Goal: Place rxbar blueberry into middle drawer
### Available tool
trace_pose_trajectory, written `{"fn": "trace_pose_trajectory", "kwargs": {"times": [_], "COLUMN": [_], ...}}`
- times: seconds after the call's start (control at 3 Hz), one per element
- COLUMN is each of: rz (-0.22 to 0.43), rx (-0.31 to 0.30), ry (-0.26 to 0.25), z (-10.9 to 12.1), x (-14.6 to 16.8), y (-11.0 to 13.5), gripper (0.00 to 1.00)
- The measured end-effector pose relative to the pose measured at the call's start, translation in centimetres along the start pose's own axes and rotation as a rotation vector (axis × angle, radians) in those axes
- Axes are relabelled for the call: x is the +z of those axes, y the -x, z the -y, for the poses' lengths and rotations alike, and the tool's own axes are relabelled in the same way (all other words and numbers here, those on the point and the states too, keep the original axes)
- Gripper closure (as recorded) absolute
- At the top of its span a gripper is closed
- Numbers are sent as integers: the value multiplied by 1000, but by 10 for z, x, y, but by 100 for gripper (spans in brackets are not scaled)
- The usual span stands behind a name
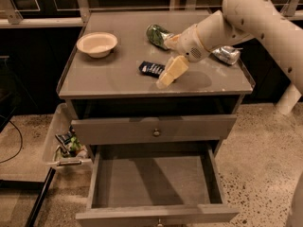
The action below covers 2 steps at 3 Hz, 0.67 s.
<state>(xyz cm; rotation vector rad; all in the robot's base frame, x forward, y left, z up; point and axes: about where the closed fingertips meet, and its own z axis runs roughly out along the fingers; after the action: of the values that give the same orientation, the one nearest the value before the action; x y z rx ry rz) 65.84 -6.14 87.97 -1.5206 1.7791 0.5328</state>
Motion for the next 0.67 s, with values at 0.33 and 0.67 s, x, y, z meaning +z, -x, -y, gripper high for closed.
{"fn": "trace_pose_trajectory", "kwargs": {"times": [0.33,0.67], "rz": [-33,-82], "rx": [48,67], "ry": [-11,-46], "z": [7,19], "x": [18,26], "y": [-8,-14], "gripper": [0,0]}}
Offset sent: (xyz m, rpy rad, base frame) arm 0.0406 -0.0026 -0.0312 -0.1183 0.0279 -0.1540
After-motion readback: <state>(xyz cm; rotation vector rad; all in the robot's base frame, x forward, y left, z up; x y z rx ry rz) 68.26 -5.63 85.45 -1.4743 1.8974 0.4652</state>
